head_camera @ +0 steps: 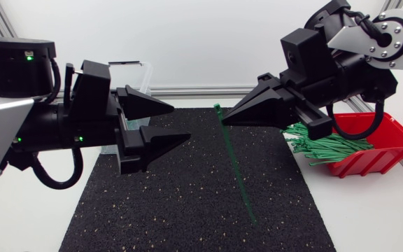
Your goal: Take a green cable tie from the red box, thread the tail through the head to close it, then place it in the transparent bin on the left.
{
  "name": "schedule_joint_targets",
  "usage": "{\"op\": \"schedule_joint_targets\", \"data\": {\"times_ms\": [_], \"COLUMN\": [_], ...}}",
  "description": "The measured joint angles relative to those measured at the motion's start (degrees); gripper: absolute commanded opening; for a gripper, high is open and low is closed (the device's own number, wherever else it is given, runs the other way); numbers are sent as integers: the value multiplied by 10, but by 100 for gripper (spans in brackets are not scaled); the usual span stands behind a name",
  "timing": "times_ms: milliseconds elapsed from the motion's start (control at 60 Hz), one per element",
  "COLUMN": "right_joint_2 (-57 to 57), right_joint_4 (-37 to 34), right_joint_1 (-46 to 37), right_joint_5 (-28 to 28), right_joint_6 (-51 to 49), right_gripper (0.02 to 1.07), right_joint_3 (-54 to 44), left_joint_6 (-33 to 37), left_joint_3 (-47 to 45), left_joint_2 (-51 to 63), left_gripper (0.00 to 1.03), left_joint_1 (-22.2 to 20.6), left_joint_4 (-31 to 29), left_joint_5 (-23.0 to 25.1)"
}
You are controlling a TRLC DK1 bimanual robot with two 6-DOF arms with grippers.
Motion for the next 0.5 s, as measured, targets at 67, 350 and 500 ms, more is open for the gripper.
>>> {"op": "schedule_joint_targets", "data": {"times_ms": [67,350,500], "right_joint_2": [2,12,12], "right_joint_4": [18,82,107], "right_joint_1": [3,17,20], "right_joint_5": [0,0,0], "right_joint_6": [4,32,45], "right_gripper": [8,8,8], "right_joint_3": [-12,-38,-44], "left_joint_6": [0,-14,-26], "left_joint_3": [5,23,29], "left_joint_2": [19,51,55], "left_gripper": [93,91,91], "left_joint_1": [0,1,1], "left_joint_4": [4,17,27], "left_joint_5": [11,50,73]}}
